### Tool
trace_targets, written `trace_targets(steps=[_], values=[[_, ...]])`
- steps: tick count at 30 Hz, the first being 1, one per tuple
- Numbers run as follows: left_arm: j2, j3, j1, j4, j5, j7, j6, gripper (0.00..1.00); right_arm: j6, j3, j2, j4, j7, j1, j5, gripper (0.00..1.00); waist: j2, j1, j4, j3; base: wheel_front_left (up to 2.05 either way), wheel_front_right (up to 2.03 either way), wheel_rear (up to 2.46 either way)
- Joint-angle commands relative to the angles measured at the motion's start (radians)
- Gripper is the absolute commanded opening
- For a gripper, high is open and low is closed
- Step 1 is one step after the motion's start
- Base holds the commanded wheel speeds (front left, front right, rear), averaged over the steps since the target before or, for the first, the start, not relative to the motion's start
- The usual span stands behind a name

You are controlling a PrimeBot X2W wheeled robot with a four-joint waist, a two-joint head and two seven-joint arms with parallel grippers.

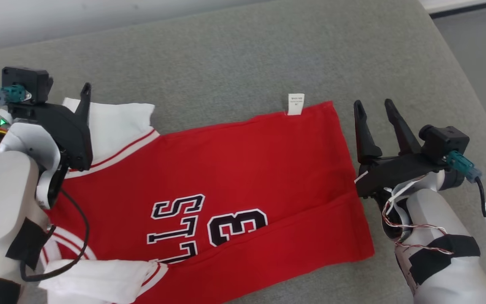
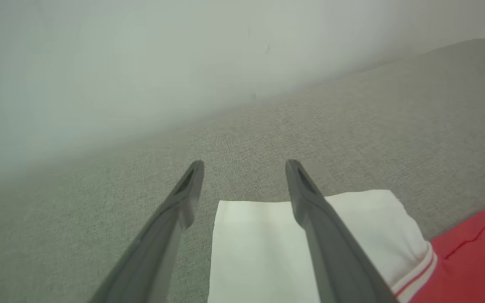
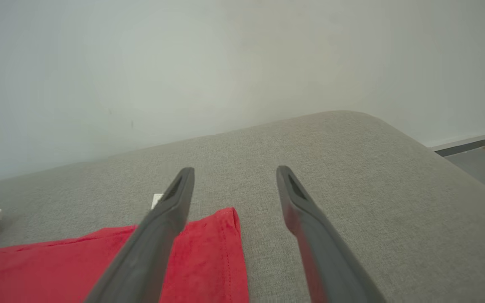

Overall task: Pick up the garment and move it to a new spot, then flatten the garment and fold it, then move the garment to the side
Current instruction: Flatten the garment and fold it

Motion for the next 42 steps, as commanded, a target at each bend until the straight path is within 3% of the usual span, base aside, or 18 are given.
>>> trace_targets(steps=[1, 12, 28, 29, 30, 42], values=[[0.008, 0.001, -0.018, 0.032, 0.001, 0.002, 0.006, 1.00, -0.002, 0.010, 0.007, 0.015, -0.007, -0.018, 0.010, 1.00, -0.0002, -0.0004, -0.060, 0.056, 0.00, 0.00, 0.00], [0.032, -0.015, -0.049, 0.227, 0.023, -0.035, 0.013, 1.00, -0.002, 0.036, -0.003, 0.059, -0.014, -0.047, 0.035, 1.00, -0.0002, -0.0004, -0.076, 0.059, 0.00, 0.00, 0.00], [-0.009, -0.008, -0.100, 0.372, -0.020, -0.074, 0.005, 1.00, -0.002, 0.073, 0.012, 0.103, -0.014, -0.068, 0.041, 1.00, -0.0002, -0.0004, -0.066, 0.071, 0.00, 0.00, 0.00], [-0.014, -0.010, -0.102, 0.381, -0.021, -0.081, 0.004, 0.47, -0.002, 0.078, 0.011, 0.113, -0.014, -0.071, 0.043, 1.00, -0.0002, -0.0004, -0.064, 0.070, 0.00, 0.00, 0.00], [-0.019, -0.010, -0.107, 0.387, -0.025, -0.088, 0.000, 0.00, -0.002, 0.083, 0.009, 0.128, -0.014, -0.076, 0.045, 1.00, -0.0002, -0.0004, -0.061, 0.069, 0.00, 0.00, 0.00], [-0.070, -0.032, -0.164, 0.382, -0.034, -0.192, -0.042, 0.00, -0.002, 0.134, -0.015, 0.358, 0.074, -0.236, 0.078, 1.00, -0.0002, -0.0004, 0.038, 0.053, 0.00, 0.00, 0.00]])
